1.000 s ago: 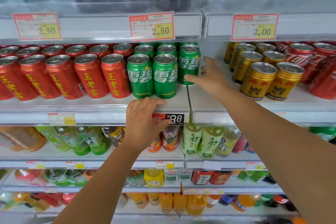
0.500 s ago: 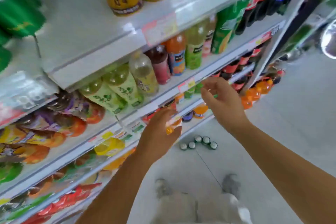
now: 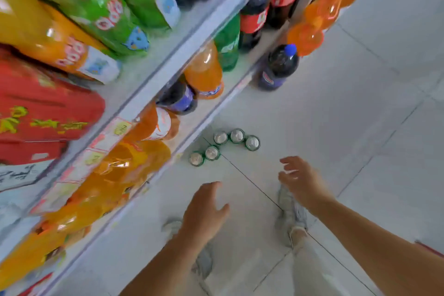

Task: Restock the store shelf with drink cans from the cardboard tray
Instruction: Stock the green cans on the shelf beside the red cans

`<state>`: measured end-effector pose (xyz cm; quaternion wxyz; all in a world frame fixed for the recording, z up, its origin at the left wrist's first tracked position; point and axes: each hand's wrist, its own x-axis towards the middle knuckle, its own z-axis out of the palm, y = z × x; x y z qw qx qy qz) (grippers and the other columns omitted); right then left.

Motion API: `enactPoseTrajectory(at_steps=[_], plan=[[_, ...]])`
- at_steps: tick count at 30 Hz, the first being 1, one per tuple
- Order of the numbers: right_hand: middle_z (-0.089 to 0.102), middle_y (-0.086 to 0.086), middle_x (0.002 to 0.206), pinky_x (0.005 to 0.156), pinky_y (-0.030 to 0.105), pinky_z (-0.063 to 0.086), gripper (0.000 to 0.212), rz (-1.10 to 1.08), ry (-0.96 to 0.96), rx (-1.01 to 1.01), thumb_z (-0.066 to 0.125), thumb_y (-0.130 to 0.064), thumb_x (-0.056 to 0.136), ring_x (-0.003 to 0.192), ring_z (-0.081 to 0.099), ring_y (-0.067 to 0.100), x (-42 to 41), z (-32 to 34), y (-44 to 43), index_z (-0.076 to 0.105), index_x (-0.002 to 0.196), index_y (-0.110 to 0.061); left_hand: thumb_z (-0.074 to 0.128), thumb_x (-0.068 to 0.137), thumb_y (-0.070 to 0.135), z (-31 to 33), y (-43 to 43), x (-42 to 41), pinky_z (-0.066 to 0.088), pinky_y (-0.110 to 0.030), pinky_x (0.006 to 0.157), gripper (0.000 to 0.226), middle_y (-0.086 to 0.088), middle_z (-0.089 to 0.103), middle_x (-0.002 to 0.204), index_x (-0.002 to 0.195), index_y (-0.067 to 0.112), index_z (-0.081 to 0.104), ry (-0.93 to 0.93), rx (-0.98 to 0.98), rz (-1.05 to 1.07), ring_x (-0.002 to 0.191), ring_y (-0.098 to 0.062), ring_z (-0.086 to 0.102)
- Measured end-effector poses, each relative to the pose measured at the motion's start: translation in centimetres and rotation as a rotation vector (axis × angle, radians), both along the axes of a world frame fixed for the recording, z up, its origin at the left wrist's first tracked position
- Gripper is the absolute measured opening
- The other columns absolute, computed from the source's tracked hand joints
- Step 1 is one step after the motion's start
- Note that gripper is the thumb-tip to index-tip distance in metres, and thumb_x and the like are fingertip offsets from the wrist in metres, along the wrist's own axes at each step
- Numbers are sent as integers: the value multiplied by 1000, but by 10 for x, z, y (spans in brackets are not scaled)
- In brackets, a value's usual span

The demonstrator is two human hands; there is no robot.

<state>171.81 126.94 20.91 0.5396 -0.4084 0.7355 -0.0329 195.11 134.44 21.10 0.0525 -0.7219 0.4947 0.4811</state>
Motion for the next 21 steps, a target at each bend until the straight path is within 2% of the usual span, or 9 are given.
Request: enactPoseTrajectory(at_steps=[2,4,5,8,10,13,15,18,21], plan=[[58,-1,110,78,40,56,29,26,26,48,66,-22,84,98,61,19,-6,-66,4,57,108,-36,62,90,38,-59,-13,-3,37,-30,105,57,5,44,143,142,26,42,-43,-27,-49,132,-15,41],[57,-1,118,84,33,51,40,92,61,80,66,-25,84,100,59,17,-8,-125,4,54,121,-33,66,87,40,-114,-31,-5,37,-33,105,62,0,46,143,142,22,43,-104,-95,-101,131,-19,41],[55,-1,122,86,31,49,48,120,74,91,66,-27,84,102,58,16,-8,-150,2,49,129,-33,69,84,40,-139,-40,-5,37,-35,104,66,-3,48,141,141,19,44,-139,-148,-140,130,-23,42],[47,-3,136,92,37,49,77,181,87,65,71,-33,81,105,57,18,-6,-215,-7,28,144,-41,78,74,41,-210,-70,-8,33,-40,107,80,-11,49,141,140,11,45,-223,-334,-294,132,-32,42],[40,-5,142,89,34,49,91,241,82,24,75,-35,78,107,57,18,-4,-248,-16,16,147,-46,79,74,43,-243,-92,-9,24,-41,115,91,-12,40,152,148,12,37,-249,-387,-355,142,-32,33],[35,-6,147,94,34,45,105,327,59,-49,80,-36,72,126,47,18,0,-286,-31,10,147,-49,77,76,46,-278,-121,-12,14,-39,119,103,-7,23,161,155,15,18,-242,-385,-452,149,-25,19],[35,-6,148,97,32,41,107,348,42,-76,83,-35,70,131,41,18,4,-303,-38,10,148,-48,78,75,49,-293,-136,-15,19,-39,117,107,-4,24,161,156,19,14,-261,-395,-537,147,-22,24],[38,-6,146,104,37,39,105,340,6,-116,85,-31,66,132,40,19,12,-320,-44,20,147,-43,79,71,53,-310,-147,-18,25,-38,105,103,4,40,153,153,25,22,-281,-431,-591,137,-18,42],[52,-6,130,96,36,45,87,298,13,-183,86,-26,63,118,51,20,18,-326,-46,39,135,-35,80,68,52,-322,-150,-21,27,-38,97,86,8,58,135,140,30,38,-278,-494,-592,121,-17,56]])
